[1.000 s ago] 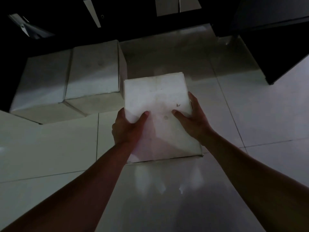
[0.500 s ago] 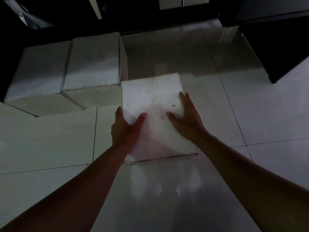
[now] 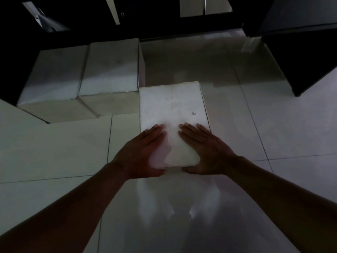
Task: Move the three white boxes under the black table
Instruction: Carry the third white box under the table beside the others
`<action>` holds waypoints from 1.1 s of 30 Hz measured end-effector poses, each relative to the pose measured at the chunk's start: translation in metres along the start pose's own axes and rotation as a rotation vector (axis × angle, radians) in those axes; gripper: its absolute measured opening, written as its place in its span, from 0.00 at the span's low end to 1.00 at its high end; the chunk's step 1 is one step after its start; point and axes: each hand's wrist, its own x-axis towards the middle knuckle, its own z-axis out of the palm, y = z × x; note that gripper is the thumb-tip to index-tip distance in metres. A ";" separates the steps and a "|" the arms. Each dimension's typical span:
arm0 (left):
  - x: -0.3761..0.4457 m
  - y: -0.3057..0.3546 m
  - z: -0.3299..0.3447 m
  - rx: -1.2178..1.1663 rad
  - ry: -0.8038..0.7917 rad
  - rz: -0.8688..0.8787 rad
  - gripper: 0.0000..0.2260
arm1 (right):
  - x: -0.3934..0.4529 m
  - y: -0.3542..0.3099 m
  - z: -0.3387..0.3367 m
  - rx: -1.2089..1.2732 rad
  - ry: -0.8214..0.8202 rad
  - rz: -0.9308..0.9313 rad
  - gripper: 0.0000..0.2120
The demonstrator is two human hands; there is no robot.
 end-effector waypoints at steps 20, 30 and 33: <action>0.084 -0.020 0.006 -0.139 0.232 -0.391 0.26 | 0.098 0.009 0.005 0.045 0.142 0.279 0.30; 0.129 -0.068 0.008 -0.157 0.367 -0.297 0.25 | 0.155 0.046 -0.005 0.022 0.163 0.325 0.30; 0.139 -0.076 0.010 -0.143 0.406 -0.280 0.25 | 0.164 0.053 -0.006 0.060 0.171 0.329 0.30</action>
